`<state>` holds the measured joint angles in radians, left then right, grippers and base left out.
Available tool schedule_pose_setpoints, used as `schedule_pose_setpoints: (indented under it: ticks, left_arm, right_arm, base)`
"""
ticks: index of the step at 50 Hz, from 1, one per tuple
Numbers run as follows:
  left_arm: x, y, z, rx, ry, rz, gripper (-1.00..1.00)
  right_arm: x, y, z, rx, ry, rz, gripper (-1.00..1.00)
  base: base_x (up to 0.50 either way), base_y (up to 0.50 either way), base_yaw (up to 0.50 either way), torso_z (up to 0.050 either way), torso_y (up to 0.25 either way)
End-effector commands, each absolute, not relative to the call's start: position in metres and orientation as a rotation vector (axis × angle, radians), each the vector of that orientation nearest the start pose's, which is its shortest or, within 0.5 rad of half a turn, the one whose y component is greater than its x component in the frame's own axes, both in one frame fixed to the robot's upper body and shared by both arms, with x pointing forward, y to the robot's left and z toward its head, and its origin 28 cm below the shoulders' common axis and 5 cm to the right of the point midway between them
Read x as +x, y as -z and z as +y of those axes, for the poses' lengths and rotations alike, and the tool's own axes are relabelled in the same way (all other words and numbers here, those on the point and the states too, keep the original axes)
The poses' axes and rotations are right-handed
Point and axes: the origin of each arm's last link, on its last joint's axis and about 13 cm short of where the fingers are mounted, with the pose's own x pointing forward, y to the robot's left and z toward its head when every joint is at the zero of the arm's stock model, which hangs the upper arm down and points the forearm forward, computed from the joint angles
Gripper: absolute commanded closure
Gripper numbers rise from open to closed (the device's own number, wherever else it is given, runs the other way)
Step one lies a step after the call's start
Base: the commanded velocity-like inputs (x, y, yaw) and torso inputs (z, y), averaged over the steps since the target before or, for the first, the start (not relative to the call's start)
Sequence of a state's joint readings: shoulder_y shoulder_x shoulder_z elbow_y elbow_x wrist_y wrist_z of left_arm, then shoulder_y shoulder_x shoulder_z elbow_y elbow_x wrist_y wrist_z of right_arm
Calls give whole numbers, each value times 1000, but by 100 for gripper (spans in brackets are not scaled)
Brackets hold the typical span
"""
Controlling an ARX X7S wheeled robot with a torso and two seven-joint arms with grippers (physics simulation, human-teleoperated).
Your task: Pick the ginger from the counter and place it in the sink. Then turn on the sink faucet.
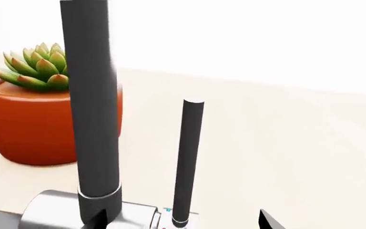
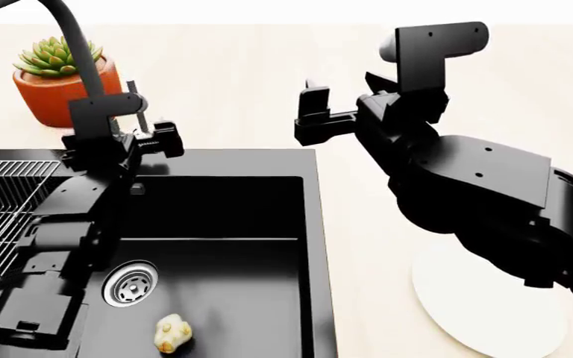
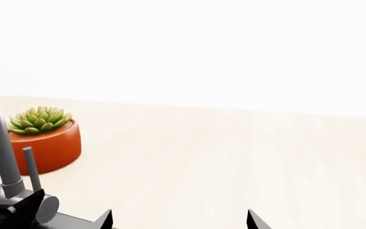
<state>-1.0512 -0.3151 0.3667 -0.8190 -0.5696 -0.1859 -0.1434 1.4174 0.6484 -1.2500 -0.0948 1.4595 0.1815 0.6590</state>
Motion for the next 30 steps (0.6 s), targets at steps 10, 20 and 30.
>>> schedule_pose_setpoints:
  ticks: [10,20,30]
  left_arm:
    - [414,-151,283,-107,-156,45,-100]
    - [416,-148,283,-95,-135,29,-100]
    - [418,-152,279,-78,-112,9,-100]
  right_arm:
    - [310,-263,-72,36,-321,-37,-100]
    - [310,-261,-73,38,-323,-35,-100]
    - [310,-260,-74,38,-322,-34,-100]
  base:
    - [0,0,0,0,0]
    - [0,0,0,0,0]
    - [0,0,0,0,0]
